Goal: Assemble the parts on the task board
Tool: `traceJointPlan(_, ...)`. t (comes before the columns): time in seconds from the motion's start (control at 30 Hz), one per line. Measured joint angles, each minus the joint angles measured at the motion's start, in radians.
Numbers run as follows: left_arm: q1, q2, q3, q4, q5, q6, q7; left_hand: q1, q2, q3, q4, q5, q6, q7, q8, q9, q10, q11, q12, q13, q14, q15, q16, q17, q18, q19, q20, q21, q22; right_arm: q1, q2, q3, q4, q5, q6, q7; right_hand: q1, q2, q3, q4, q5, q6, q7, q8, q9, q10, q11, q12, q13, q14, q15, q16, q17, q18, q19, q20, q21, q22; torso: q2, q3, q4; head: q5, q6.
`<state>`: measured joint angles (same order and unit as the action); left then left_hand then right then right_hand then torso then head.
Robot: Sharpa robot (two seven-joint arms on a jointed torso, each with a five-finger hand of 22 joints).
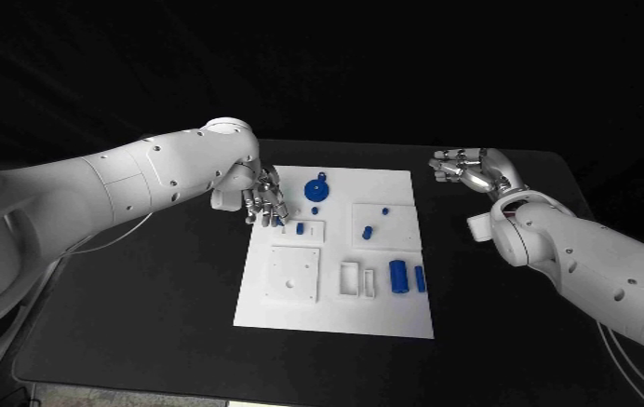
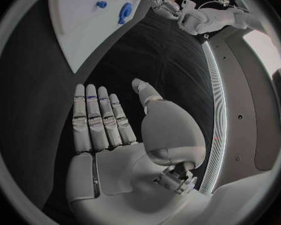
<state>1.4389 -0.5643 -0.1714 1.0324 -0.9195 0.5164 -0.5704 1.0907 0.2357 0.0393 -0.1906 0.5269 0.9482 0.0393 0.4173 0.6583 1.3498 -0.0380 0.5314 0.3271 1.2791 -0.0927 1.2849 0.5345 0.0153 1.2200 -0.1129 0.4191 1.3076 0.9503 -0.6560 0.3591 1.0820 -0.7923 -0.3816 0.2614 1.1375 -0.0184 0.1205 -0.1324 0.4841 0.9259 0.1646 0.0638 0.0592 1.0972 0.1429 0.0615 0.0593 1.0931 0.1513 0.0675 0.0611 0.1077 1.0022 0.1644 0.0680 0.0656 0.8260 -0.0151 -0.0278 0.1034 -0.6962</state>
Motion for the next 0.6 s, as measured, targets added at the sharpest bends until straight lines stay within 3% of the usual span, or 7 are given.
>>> traceJointPlan(0.3, 0.000, 0.038, -0.010, -0.032, -0.026, 0.030, -0.002, 0.000, 0.000, 0.000, 0.000, -0.001, 0.000, 0.000, -0.003, 0.011, 0.000, 0.000, 0.004, 0.003, 0.000, 0.000, 0.004, 0.001, 0.000, 0.000, 0.000, 0.000, 0.000, 0.000, 0.003, 0.000, 0.000, 0.000, 0.000, 0.000, 0.000, 0.000, 0.003, 0.003, 0.000, 0.000, 0.000, 0.000, 0.000, 0.000, 0.000, 0.000, 0.000, 0.000, 0.000, 0.000, 0.000, 0.000, 0.000, 0.000, 0.000, 0.000, 0.000, -0.0006, 0.0002, 0.000, -0.002)
traceJointPlan(0.6, 0.000, 0.051, -0.020, -0.033, -0.045, 0.047, -0.002, 0.004, -0.004, 0.000, 0.000, -0.002, 0.000, 0.000, -0.007, 0.016, 0.000, 0.000, 0.008, 0.004, 0.000, 0.000, 0.004, 0.001, 0.000, 0.000, 0.000, 0.000, 0.000, 0.000, 0.004, 0.000, 0.000, 0.000, 0.000, 0.000, 0.000, 0.000, 0.000, 0.006, 0.005, 0.000, 0.000, 0.000, 0.000, 0.000, 0.000, 0.000, 0.000, 0.000, 0.000, 0.000, 0.000, 0.000, 0.000, 0.000, 0.000, 0.000, 0.000, -0.0012, 0.0005, 0.001, -0.004)
